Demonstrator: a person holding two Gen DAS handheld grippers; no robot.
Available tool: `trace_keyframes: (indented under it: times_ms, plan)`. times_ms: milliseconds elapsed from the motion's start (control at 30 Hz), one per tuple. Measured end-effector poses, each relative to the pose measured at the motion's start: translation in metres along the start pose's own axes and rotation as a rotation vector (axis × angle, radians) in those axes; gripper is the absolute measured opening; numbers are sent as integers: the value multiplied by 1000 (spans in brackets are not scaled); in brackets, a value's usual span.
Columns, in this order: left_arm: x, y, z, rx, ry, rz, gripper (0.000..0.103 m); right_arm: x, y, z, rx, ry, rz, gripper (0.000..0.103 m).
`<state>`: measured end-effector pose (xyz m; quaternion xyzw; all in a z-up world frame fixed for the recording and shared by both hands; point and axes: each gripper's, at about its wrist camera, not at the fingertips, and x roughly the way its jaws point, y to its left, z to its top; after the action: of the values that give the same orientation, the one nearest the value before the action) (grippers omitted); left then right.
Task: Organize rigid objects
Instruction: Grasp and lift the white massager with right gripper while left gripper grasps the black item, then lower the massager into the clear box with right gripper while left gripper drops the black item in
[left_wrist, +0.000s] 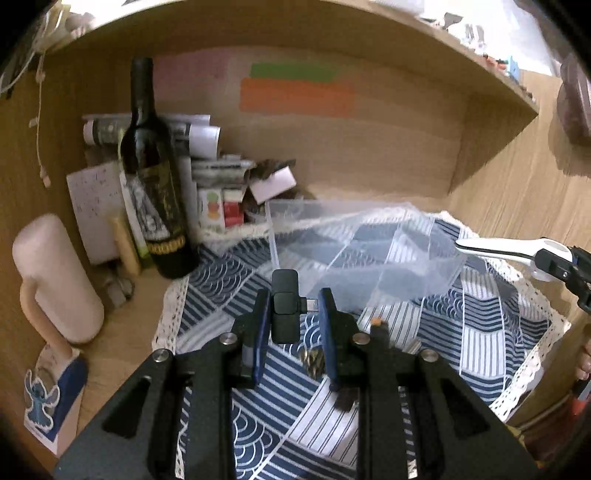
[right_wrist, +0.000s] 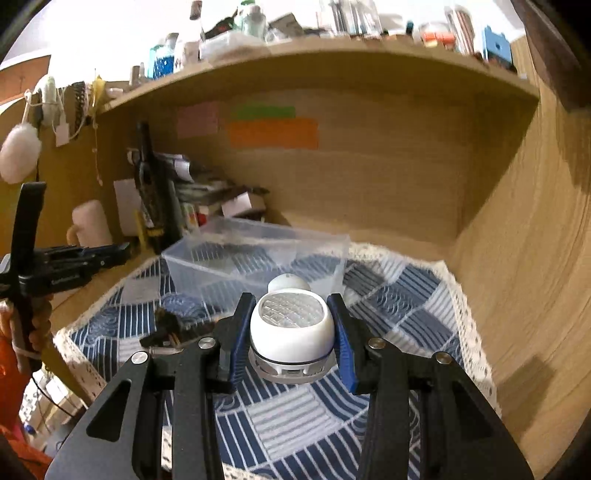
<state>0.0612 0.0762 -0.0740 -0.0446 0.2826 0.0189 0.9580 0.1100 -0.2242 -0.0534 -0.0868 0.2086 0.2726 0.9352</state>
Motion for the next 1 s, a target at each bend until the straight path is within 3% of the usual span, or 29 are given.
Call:
trace_keyframes:
  times_ms: [200, 500, 1000]
  plan:
    - [10, -6, 20, 8, -24, 6, 25, 25, -4, 22, -6, -27, 22, 37]
    - [48, -13, 47, 8, 3, -5, 25, 91, -3, 46, -39, 32, 100, 37]
    - [139, -28, 53, 35, 185, -78, 25, 193, -11, 37, -53, 267, 266, 37]
